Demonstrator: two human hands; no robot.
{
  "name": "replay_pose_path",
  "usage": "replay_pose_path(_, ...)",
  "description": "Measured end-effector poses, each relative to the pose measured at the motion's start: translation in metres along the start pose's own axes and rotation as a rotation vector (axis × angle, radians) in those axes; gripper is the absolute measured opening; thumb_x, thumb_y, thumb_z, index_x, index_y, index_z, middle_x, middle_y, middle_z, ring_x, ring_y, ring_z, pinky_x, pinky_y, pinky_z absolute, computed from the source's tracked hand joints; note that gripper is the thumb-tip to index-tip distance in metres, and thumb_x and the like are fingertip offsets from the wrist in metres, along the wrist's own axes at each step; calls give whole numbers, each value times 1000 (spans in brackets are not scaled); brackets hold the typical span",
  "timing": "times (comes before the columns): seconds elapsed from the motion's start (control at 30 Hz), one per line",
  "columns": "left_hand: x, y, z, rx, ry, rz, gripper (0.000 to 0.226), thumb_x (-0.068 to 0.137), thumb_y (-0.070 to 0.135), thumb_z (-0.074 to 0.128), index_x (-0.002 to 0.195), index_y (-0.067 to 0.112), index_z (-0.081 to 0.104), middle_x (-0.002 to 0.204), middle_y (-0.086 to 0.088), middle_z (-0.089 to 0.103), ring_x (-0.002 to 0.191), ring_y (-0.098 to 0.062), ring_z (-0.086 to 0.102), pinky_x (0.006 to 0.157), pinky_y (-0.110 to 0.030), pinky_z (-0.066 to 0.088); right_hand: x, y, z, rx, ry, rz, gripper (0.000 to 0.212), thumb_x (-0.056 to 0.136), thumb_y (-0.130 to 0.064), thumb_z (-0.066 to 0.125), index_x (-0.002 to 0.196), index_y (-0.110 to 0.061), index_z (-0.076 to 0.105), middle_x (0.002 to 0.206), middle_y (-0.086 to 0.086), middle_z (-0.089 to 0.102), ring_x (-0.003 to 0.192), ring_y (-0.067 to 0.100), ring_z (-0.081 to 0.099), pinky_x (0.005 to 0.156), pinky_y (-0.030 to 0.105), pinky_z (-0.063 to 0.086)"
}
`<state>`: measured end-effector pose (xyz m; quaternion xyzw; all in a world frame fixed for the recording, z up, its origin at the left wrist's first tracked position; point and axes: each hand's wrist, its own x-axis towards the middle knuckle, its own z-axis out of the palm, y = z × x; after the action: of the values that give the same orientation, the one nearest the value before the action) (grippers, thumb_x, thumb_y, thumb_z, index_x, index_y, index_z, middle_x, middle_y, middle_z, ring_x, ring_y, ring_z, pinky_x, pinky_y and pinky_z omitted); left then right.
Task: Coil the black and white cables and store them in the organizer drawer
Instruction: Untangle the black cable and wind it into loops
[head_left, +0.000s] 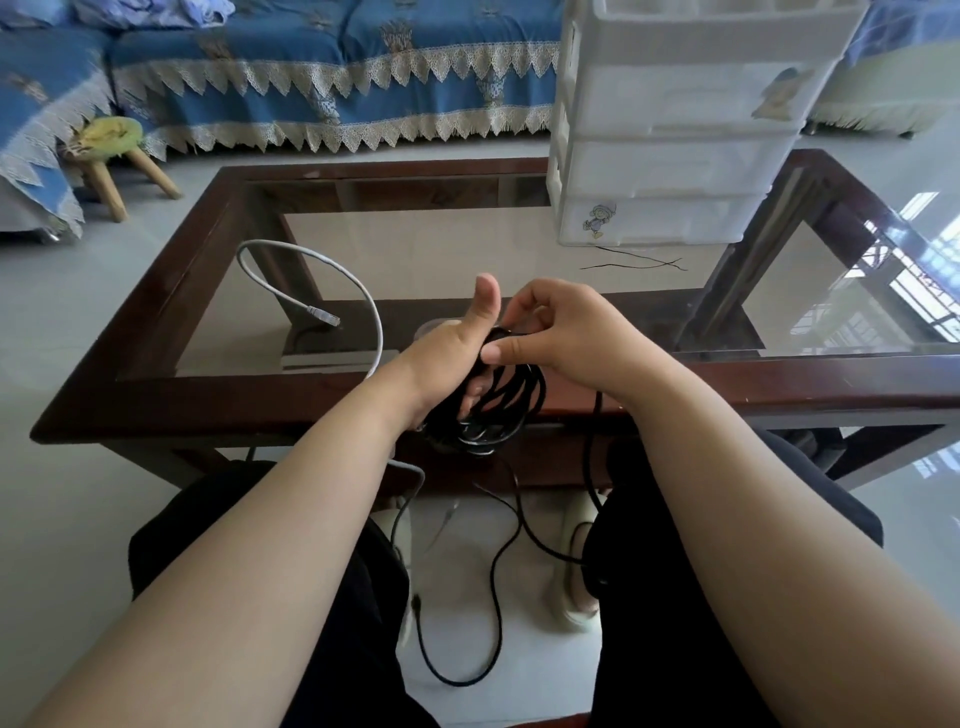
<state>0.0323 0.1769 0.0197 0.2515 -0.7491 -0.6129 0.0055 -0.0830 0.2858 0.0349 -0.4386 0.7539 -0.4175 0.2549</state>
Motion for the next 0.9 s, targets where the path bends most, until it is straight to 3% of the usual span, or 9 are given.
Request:
replay_pose_path(0.1,-2,-2,-3,-11,-84,69,76,49,94,30,57,20,42,47,1,38,41,-12,35,43,-21,35,0,2,0,-110,42,22,44,62,-54,79,80,-22,55,72,-7,54,64,8,48,57,22,39)
replay_pose_path(0.2,-3,-3,-6,28,-129,120,66,53,91,51,56,25,52,45,4,41,39,-11,37,43,-21,36,4,6,-1,-50,-15,47,33,71,-44,77,77,-23,53,70,-8,52,60,7,44,56,21,35)
replay_pose_path(0.3,-4,-3,-4,154,-118,141,47,78,48,73,69,7,54,43,1,46,38,-12,41,50,-24,38,5,9,2,24,-63,58,27,75,-37,77,78,-23,54,68,-9,53,56,5,44,53,20,35)
replay_pose_path(0.37,-5,-3,-3,155,-116,143,37,83,24,73,80,-8,56,44,-3,49,38,-12,44,51,-20,40,5,9,2,59,-74,36,27,75,-38,77,79,-22,55,69,-9,56,54,0,47,51,16,36)
replay_pose_path(0.43,-6,-3,-2,108,-100,147,29,85,15,71,88,-10,57,46,-4,52,40,-14,49,50,-20,44,5,8,0,103,-72,6,23,78,-33,75,81,-20,56,70,-9,59,50,-6,49,48,10,36)
replay_pose_path(0.53,-6,-3,1,27,-32,140,17,89,17,67,84,4,57,44,0,51,40,-15,49,48,-24,45,7,6,-3,176,-47,13,22,79,-32,75,85,-18,59,74,-6,63,49,-6,51,45,8,36)
replay_pose_path(0.67,-5,-2,3,-65,48,131,34,90,31,66,70,9,49,39,-1,42,33,-15,39,42,-24,36,10,11,-1,73,44,100,50,69,-59,72,81,-14,55,63,-4,49,53,9,40,47,23,32)
replay_pose_path(0.8,-11,3,-2,-136,-35,198,39,83,39,64,72,6,46,37,-2,37,29,-13,33,37,-22,30,8,10,-11,314,-30,147,46,75,-55,69,80,-13,52,55,-5,44,47,10,37,44,22,34)
replay_pose_path(0.9,-13,4,-4,-162,-104,244,40,84,42,62,71,8,44,39,-1,36,28,-13,33,35,-21,31,8,9,-13,284,36,173,52,73,-65,66,66,-16,49,55,-1,44,47,13,38,49,25,36)
